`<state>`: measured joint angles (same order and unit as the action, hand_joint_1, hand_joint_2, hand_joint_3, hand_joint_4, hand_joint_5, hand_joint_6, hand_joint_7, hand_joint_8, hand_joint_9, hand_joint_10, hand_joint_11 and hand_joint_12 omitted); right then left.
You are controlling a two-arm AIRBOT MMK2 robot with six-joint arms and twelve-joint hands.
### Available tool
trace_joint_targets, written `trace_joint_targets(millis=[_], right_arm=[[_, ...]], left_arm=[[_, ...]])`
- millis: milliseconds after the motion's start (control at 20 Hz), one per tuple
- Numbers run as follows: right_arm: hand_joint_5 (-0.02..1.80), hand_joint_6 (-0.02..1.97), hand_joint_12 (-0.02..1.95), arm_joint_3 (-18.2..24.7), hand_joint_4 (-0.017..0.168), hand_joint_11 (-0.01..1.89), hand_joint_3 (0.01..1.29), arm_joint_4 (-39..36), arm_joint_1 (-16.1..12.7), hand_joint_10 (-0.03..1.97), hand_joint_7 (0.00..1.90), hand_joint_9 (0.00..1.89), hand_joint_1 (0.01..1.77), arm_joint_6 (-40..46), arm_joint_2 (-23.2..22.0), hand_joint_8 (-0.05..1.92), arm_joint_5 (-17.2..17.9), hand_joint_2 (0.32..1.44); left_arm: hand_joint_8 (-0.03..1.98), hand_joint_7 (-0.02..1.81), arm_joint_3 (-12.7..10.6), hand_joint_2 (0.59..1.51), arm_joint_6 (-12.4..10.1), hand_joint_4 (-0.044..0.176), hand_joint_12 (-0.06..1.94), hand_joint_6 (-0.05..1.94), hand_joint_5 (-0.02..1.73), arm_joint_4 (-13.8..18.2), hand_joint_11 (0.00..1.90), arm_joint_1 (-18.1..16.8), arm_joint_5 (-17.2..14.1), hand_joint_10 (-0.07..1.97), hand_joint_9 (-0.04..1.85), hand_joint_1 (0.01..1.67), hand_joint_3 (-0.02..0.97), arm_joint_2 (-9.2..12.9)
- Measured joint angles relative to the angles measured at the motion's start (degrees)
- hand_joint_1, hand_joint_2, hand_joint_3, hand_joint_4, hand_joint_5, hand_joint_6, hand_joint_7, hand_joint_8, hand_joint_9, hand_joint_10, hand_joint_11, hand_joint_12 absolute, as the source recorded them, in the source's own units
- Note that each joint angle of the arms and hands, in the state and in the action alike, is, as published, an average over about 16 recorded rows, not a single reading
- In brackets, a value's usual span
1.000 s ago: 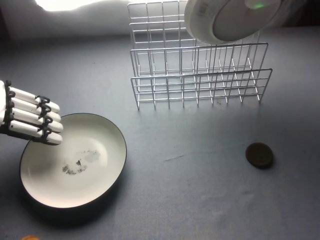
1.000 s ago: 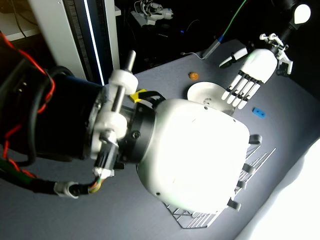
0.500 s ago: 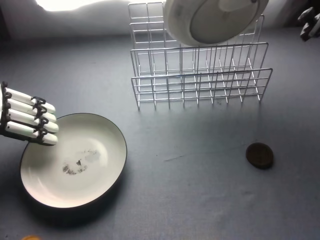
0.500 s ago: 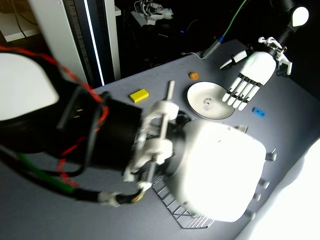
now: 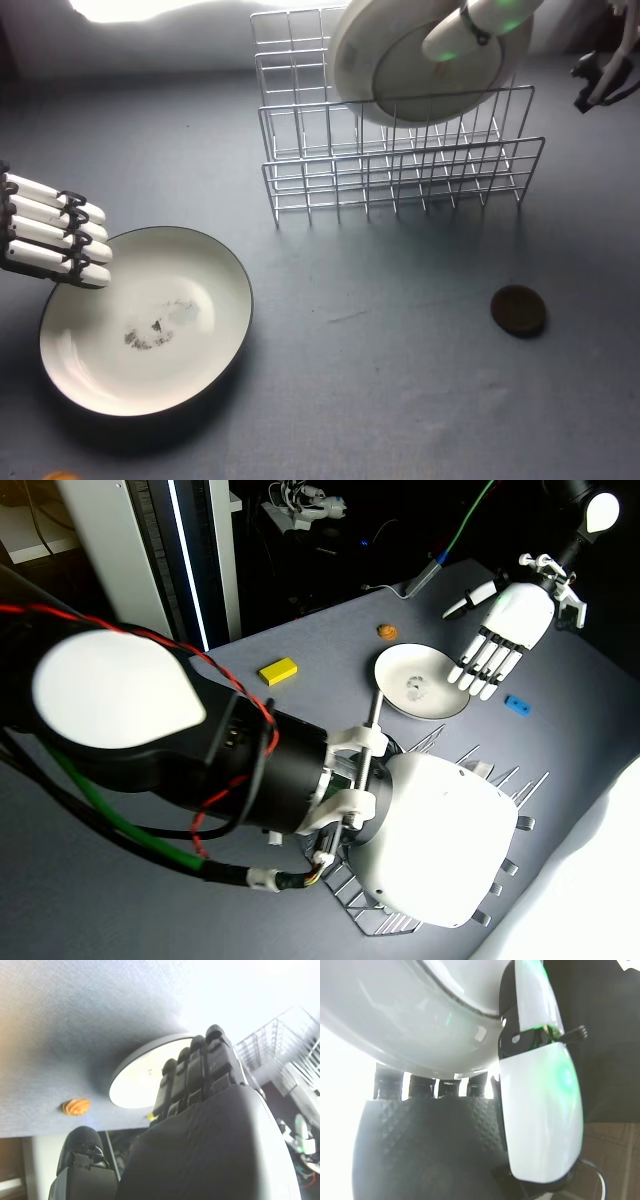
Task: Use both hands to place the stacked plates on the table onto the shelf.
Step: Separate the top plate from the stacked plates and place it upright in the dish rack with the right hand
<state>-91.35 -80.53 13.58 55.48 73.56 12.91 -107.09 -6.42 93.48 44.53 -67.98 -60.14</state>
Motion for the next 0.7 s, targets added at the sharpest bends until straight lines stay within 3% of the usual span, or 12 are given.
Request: trace_joint_targets(millis=[700], right_arm=[[0.99, 0.84, 1.19, -2.7, 0.025, 0.9, 0.01, 1.1, 2.6, 0.0, 1.13, 1.33, 1.25, -0.4, 3.3, 0.7, -0.5, 0.98]], left_arm=[[-0.01, 0.02, -0.2, 1.084, 0.0, 0.002, 0.0, 0.02, 0.02, 0.1, 0.01, 0.3, -0.6, 0.01, 0.01, 0.01, 0.011, 0.0]])
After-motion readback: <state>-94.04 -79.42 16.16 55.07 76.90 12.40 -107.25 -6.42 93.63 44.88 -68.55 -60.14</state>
